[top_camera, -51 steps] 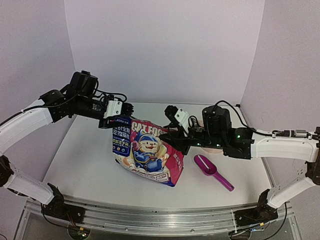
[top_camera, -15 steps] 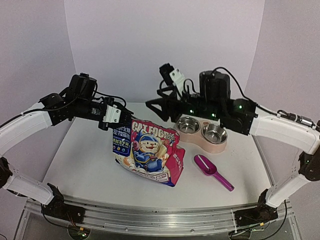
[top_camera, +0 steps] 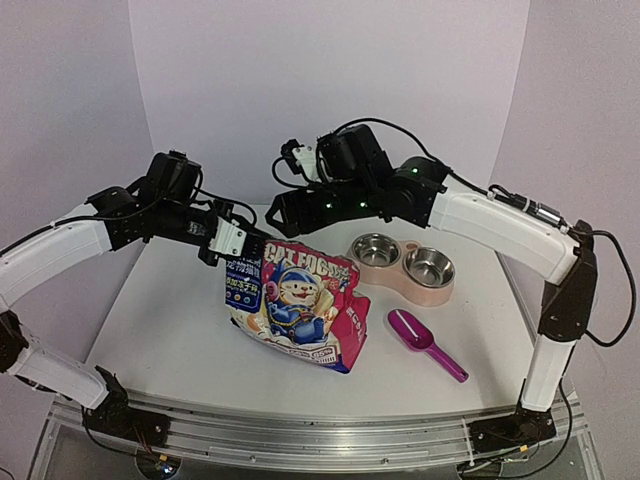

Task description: Serve the pet food

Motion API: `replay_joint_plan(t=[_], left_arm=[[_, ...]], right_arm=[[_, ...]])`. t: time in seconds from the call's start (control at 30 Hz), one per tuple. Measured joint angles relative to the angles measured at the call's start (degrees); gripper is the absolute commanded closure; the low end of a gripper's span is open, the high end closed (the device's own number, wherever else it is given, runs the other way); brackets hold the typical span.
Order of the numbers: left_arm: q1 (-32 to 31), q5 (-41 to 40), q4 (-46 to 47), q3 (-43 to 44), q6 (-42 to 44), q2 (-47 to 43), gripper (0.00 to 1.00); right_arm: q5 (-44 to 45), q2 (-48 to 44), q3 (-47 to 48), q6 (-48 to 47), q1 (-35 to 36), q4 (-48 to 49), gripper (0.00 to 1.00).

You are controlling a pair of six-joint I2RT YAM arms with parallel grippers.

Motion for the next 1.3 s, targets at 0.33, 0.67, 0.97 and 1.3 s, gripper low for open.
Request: replay_joint_plan(t=[0.33,0.67,0.97,1.3], left_arm=[[-0.2,-0.5,0.2,0.0,1.6,1.6,0.77],[-0.6,-4.6,7.5,-2.0,1.5,1.5,0.84],[-0.6,-5.5,7.6,-1.9,1.5,1.6,0.84],[-0.6,-6.0,9.8,-1.8,1.3,2.5,1.0]], right_arm=[[-2.7,0.1,2.1,5.6,-0.7,-2.6,0.35],[-5.1,0.8,2.1,4.2,-0.7,-4.7,0.54],[-7.2,1.3,2.1,2.0,-0.7,-5.0,0.57],[-9.0,3.2,2.3,0.2,-0.7,-5.9,0.65]])
